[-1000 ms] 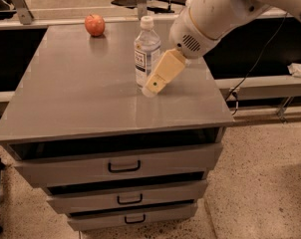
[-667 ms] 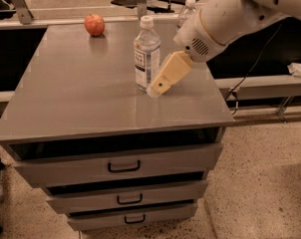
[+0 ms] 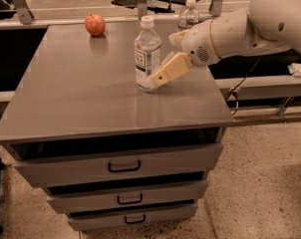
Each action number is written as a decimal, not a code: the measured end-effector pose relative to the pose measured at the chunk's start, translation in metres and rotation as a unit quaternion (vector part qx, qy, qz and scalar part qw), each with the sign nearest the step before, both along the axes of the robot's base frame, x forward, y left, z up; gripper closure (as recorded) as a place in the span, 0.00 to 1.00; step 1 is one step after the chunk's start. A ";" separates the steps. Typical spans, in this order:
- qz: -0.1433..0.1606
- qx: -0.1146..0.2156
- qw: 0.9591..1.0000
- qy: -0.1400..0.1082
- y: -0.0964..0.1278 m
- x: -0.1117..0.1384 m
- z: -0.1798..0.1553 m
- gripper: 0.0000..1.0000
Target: Knock blue plastic bottle over
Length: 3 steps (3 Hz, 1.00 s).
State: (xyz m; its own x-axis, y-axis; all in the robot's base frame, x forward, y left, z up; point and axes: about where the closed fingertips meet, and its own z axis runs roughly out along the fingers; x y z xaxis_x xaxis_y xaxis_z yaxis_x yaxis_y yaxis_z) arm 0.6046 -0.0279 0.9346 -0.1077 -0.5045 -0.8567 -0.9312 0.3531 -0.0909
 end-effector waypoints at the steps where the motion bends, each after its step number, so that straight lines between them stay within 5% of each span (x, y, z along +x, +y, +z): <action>1: 0.009 0.040 0.999 -0.009 0.010 0.019 -0.006 0.00; 3: -0.009 0.088 0.996 -0.023 0.030 0.049 -0.024 0.40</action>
Offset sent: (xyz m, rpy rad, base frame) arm 0.0589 0.0270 -0.0370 0.1959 -0.0610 -0.0452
